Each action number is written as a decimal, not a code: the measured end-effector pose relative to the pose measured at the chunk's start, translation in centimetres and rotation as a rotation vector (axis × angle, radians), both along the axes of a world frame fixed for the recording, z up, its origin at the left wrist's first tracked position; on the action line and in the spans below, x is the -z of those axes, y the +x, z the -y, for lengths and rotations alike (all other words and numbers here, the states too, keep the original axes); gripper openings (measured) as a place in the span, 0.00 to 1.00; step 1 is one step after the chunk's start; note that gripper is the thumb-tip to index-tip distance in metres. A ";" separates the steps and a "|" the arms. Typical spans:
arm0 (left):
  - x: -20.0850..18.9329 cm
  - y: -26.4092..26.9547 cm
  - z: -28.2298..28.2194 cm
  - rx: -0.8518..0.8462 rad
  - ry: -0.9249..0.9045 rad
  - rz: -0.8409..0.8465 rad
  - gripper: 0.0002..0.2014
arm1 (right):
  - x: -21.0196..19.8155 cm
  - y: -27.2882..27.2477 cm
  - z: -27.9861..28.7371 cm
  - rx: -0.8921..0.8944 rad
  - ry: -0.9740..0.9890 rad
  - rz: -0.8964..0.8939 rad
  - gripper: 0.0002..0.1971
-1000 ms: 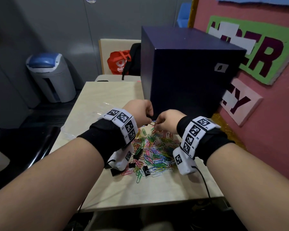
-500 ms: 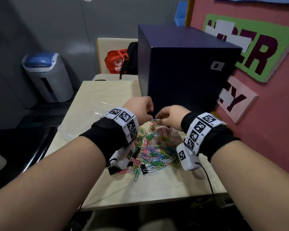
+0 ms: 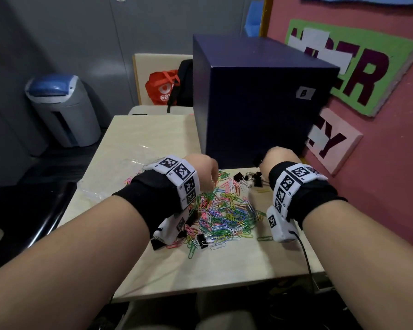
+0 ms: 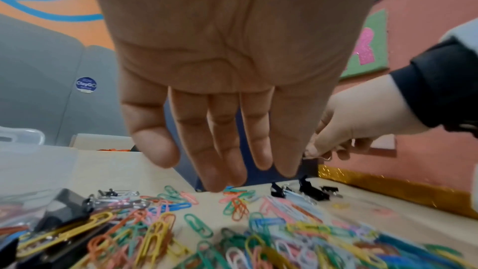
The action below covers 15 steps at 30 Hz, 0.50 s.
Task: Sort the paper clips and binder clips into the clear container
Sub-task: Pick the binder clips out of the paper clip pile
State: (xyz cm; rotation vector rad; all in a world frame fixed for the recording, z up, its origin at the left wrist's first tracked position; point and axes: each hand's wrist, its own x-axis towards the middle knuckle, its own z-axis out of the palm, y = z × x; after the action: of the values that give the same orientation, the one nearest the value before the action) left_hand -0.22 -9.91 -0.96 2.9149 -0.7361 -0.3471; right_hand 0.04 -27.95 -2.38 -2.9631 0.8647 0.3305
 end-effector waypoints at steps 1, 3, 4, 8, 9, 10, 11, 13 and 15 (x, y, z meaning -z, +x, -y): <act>0.2 -0.2 0.2 0.019 0.041 -0.014 0.15 | 0.5 0.2 0.4 0.019 -0.044 -0.007 0.19; 0.7 -0.3 0.6 0.065 0.103 -0.021 0.17 | 0.4 0.1 0.5 -0.051 -0.062 0.027 0.19; 0.9 -0.4 0.8 0.088 0.126 -0.017 0.19 | 0.1 -0.1 0.1 -0.107 -0.051 0.034 0.19; 1.8 -0.7 2.4 0.175 0.218 0.017 0.23 | -0.5 0.3 -1.3 -0.322 0.031 -0.149 0.19; 1.9 -0.8 2.9 0.199 0.241 0.021 0.24 | -0.5 0.4 -1.8 -0.348 0.065 -0.195 0.19; 2.0 -0.9 3.2 0.226 0.269 0.021 0.25 | -0.5 0.3 -2.3 -0.357 0.075 -0.257 0.20; 2.2 -0.9 3.6 0.250 0.302 0.013 0.25 | -0.3 0.3 -2.5 -0.377 0.071 -0.285 0.22; 2.4 -1.1 3.9 0.283 0.368 -0.010 0.22 | 0.1 0.3 -2.5 -0.403 0.017 -0.301 0.25; 2.5 -1.3 4.0 0.300 0.453 -0.035 0.18 | 0.1 0.1 -2.5 -0.391 -0.051 -0.301 0.25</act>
State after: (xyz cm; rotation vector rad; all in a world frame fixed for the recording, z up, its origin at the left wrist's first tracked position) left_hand -1.48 -13.94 -3.44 3.1915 -1.2389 -0.6714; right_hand 0.11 -25.44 -2.50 -3.1658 0.2980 0.7946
